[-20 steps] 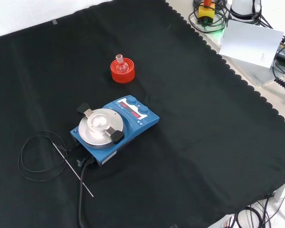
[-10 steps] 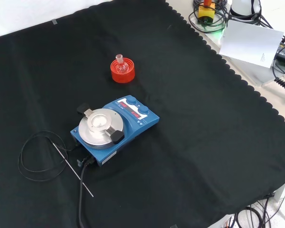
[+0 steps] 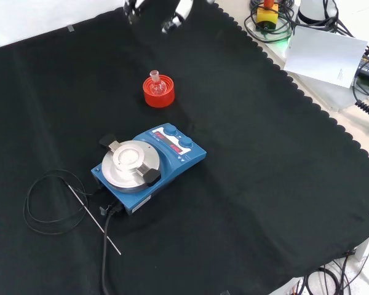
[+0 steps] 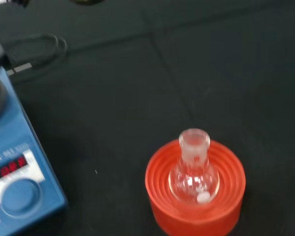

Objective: Pick up the round-bottom flask.

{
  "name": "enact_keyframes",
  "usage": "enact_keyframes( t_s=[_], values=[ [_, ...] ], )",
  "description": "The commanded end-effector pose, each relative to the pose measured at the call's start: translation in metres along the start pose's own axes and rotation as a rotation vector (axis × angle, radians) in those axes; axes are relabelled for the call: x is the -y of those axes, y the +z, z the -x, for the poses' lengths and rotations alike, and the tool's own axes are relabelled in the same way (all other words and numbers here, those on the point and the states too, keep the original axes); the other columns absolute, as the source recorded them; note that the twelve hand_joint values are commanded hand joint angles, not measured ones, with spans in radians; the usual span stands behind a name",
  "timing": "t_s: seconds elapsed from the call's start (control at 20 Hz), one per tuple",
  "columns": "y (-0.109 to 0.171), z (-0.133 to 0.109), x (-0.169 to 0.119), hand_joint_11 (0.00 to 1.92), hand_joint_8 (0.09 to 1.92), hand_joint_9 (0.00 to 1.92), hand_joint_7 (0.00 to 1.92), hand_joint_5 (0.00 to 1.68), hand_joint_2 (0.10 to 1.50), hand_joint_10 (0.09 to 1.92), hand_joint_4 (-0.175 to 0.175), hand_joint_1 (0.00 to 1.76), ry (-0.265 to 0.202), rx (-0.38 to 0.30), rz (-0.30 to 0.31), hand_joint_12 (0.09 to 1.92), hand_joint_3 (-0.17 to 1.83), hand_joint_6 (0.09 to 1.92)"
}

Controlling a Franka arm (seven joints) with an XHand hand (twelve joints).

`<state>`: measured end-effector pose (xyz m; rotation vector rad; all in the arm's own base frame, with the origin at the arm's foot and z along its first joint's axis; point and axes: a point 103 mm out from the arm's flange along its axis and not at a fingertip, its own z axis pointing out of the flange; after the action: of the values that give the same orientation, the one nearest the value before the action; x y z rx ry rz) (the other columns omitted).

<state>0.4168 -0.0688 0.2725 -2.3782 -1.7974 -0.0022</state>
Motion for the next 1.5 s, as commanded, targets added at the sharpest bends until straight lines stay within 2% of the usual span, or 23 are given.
enact_keyframes(
  t_s=[0.05,0.25,0.6,1.05,1.5],
  values=[
    [0.066,0.012,-0.031,0.06,0.66,0.4,0.21,0.56,0.77,0.71,-0.03,0.79,0.045,-0.034,-0.024,1.42,0.57,0.25],
    [0.085,0.018,-0.035,0.06,0.66,0.4,0.22,0.56,0.75,0.71,-0.03,0.81,0.056,-0.043,-0.047,1.42,0.58,0.25],
    [0.103,0.032,-0.034,0.06,0.67,0.41,0.23,0.58,0.72,0.71,-0.031,0.82,0.072,-0.044,-0.071,1.42,0.59,0.27],
    [0.135,0.042,-0.037,0.07,0.68,0.43,0.24,0.6,0.68,0.71,-0.033,0.84,0.076,-0.055,-0.117,1.42,0.62,0.31],
    [0.146,0.041,-0.038,0.08,0.68,0.44,0.24,0.6,0.66,0.7,-0.036,0.84,0.07,-0.054,-0.123,1.42,0.64,0.37]
  ],
)
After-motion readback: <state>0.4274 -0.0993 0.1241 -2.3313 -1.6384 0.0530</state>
